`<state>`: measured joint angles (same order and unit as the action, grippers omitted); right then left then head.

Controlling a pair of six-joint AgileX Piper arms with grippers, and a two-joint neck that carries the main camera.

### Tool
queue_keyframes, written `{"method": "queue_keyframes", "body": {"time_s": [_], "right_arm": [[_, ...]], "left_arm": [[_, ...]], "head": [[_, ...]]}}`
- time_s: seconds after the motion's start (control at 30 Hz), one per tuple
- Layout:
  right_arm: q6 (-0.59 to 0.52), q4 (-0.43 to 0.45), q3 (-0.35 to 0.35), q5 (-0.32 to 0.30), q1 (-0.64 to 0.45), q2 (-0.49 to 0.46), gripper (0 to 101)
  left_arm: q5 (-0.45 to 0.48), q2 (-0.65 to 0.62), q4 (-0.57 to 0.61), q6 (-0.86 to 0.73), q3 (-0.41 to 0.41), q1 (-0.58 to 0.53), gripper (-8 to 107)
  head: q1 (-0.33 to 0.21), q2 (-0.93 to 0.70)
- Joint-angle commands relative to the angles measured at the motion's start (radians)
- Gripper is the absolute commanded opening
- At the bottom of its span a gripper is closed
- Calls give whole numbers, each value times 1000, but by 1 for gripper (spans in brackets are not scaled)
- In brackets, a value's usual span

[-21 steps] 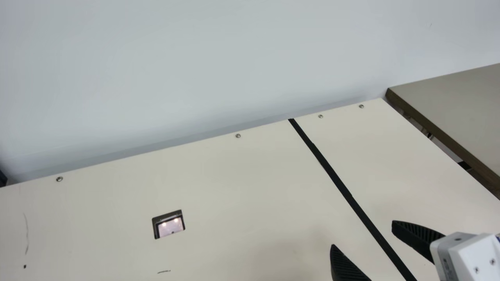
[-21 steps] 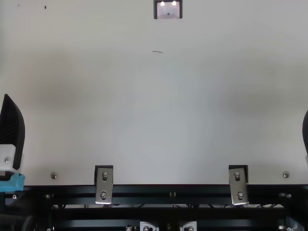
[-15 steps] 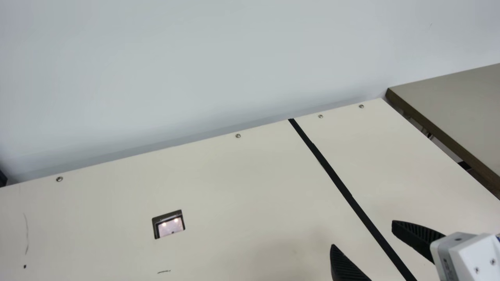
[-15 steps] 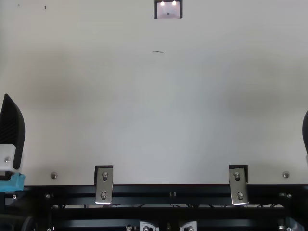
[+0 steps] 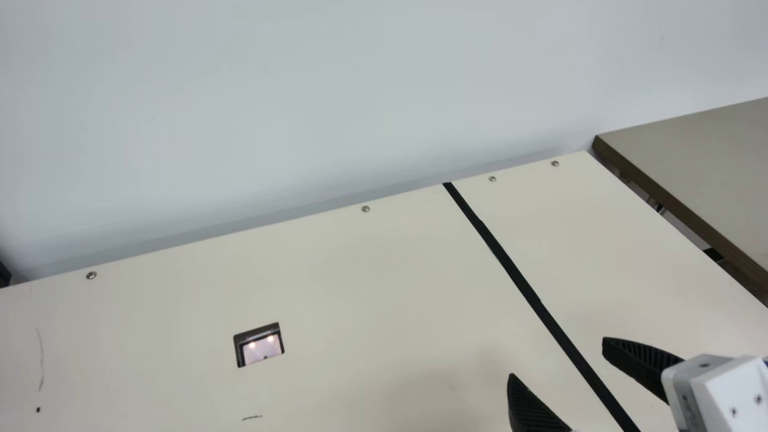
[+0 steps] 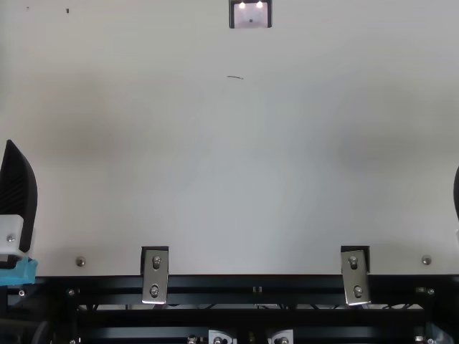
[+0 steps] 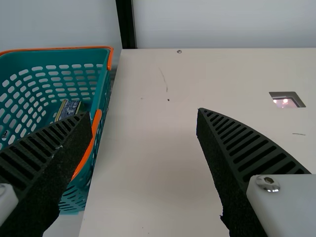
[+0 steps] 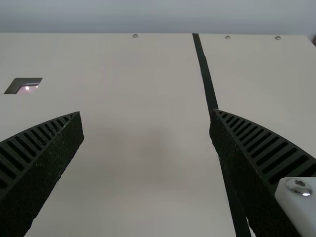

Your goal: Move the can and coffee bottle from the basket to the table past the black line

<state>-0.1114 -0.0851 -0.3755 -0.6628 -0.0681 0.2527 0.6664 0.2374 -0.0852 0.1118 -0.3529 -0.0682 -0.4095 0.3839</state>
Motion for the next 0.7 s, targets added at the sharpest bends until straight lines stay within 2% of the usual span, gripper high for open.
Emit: {"method": "queue_keyframes", "body": {"time_s": [0.0, 0.13, 0.23, 0.47, 0.67], "right_arm": [[4, 0, -31, 2, 2, 13, 101], [11, -2, -129, -22, 11, 40, 101], [17, -5, -222, -66, 20, 59, 101], [73, -53, -443, -223, 46, 96, 101], [176, -98, -598, -363, 76, 123, 101]], "left_arm": [[0, 0, 0, 0, 0, 0, 90], [0, 0, 0, 0, 0, 0, 90], [0, 0, 0, 0, 0, 0, 90], [0, 0, 0, 0, 0, 0, 90], [0, 0, 0, 0, 0, 0, 90]], "head": [[-27, 2], [-27, 2], [-27, 2], [-27, 2], [-27, 2]]}}
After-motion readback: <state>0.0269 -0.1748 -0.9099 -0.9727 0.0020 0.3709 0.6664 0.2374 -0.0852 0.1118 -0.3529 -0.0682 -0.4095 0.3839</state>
